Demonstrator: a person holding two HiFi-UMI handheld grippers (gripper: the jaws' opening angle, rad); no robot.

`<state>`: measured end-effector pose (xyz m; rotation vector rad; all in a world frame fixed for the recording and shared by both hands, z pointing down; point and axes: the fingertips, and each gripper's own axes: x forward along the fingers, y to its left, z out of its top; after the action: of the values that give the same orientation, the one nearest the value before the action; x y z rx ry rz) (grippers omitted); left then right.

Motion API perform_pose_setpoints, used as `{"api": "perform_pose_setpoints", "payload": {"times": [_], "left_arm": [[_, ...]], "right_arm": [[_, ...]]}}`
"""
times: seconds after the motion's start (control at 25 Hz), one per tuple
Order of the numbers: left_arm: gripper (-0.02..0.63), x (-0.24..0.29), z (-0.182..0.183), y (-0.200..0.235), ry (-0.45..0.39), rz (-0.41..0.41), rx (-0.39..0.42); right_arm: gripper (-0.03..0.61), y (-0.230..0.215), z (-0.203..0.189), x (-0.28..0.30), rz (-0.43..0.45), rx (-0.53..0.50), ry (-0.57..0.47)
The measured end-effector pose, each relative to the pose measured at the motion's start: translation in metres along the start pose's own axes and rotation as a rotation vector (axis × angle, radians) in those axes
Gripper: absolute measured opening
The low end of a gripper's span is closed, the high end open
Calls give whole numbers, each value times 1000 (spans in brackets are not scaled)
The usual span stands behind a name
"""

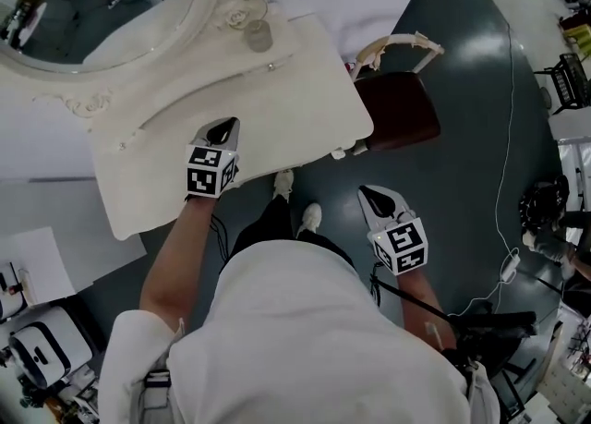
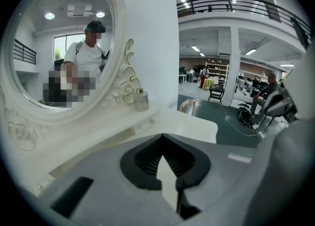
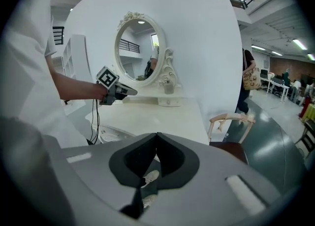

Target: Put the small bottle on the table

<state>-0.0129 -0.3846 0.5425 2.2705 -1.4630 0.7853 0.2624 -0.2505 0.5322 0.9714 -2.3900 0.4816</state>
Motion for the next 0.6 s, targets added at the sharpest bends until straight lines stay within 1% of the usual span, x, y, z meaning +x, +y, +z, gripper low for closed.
{"api": "perform_pose_setpoints", "payload": {"times": [0.12,0.32,0.48,0.6], "left_arm": [[3,-22,-14,-22,7,-40,-19],[3,-59,-17,-54,-30,-121,-47],[3,-85,-22,-79,-50,-180,-30],[3,-111,-32,-89,-54,-221,-7]], "right_arm": [[2,5,-3,7,33,-22,-1],[2,20,5,10,54,-31,-25],[2,36,15,15,66,-69,-36],[2,60,26,22,79,-99,-41]]}}
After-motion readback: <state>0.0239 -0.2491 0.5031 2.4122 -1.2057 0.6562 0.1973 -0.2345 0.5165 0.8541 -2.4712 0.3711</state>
